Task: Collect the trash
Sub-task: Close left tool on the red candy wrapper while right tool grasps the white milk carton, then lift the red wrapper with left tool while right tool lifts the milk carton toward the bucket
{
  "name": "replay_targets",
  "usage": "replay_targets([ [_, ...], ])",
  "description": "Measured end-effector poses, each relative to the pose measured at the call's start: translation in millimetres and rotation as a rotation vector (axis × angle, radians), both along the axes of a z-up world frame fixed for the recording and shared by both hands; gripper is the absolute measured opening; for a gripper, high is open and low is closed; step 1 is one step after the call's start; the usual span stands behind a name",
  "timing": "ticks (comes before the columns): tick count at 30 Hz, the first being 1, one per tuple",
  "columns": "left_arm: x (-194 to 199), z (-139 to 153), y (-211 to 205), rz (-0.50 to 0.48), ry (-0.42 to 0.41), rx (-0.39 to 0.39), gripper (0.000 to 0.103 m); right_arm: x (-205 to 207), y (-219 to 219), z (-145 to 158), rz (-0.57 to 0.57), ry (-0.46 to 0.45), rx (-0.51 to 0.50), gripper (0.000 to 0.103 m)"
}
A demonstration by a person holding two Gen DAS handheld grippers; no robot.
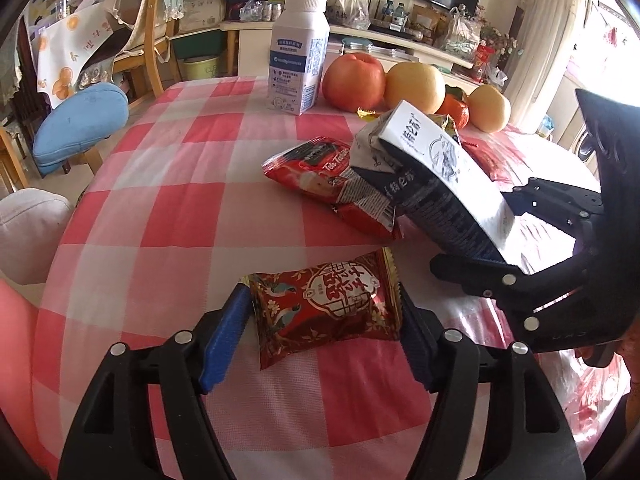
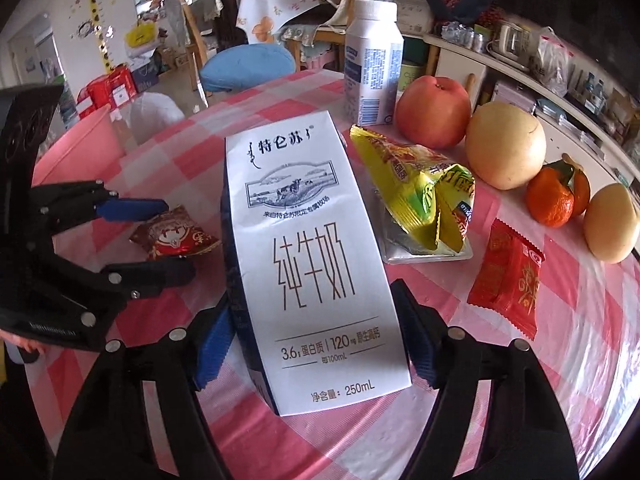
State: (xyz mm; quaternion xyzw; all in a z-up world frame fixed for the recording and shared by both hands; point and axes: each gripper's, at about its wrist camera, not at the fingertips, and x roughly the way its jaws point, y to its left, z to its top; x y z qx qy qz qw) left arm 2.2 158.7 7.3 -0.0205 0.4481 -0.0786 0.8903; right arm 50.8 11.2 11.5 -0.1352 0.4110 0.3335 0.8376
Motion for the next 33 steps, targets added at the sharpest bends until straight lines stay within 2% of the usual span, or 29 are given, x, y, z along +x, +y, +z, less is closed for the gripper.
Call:
replay_targets([
  [3, 0.0, 0.4, 1.3, 0.007, -0.002, -0.019, 0.071, -1.0, -0.5, 1.4, -0.021, 0.005, 0.014, 0.072],
  [6, -0.3, 0.8, 3.5, 0.014, -0.005, -0.022, 0.066, -4.0, 1.7, 3.4, -0.033, 0.000, 0.022, 0.069],
  [14, -3.4, 5.0, 13.8, 0.032, -0.007, -0.066, 0.058, -21.4, -2.9, 9.7, -0.123, -0.028, 0.037, 0.068],
  [20, -8.3, 13.8, 24.0, 0.048, -0.031, -0.102, 0.056, -32.0, -11.3, 19.0, -0.186, -0.017, 0.098, 0.067],
  [33, -20.2, 45.5, 52.9, 0.091, -0.113, -0.169, 0.056, -54.9, 6.0, 35.3, -0.225, 0.007, 0.169, 0.067],
])
